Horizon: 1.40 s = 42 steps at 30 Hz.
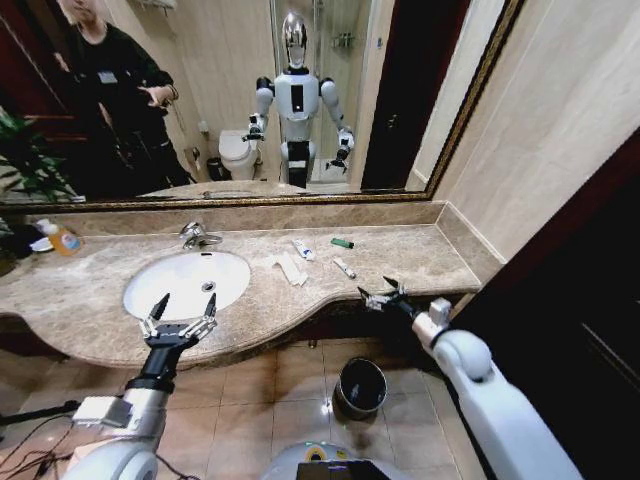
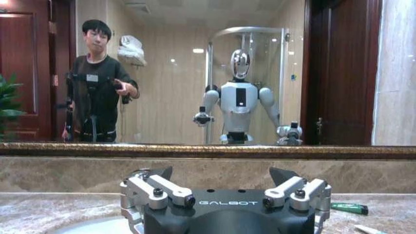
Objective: Pick up the trash from the sink and place it in the trash bin.
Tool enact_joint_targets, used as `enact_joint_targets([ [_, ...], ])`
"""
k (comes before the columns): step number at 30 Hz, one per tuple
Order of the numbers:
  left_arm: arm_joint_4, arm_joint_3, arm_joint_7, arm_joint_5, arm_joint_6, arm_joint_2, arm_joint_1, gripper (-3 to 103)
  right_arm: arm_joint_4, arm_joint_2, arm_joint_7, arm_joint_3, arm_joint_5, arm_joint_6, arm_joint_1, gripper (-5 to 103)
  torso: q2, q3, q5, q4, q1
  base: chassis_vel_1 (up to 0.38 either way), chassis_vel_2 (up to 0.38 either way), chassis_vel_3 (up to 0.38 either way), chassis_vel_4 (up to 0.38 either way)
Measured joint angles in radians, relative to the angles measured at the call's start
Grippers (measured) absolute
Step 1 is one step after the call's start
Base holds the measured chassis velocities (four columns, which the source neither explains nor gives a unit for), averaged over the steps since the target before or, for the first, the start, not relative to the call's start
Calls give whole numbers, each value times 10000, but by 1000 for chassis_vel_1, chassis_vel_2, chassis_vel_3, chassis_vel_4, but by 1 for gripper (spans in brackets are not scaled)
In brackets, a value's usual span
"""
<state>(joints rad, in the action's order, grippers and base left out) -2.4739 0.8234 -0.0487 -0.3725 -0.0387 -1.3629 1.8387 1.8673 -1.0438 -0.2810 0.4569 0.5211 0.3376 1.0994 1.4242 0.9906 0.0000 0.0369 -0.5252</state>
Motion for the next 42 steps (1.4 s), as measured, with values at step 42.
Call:
enact_joint_targets([
  [42,0,-1,-1,0,0,0,-1,100,-2673,-476,758,-2599,-688,-158,-2355,73,0,-1,0,-1,2,0,0,0,0],
])
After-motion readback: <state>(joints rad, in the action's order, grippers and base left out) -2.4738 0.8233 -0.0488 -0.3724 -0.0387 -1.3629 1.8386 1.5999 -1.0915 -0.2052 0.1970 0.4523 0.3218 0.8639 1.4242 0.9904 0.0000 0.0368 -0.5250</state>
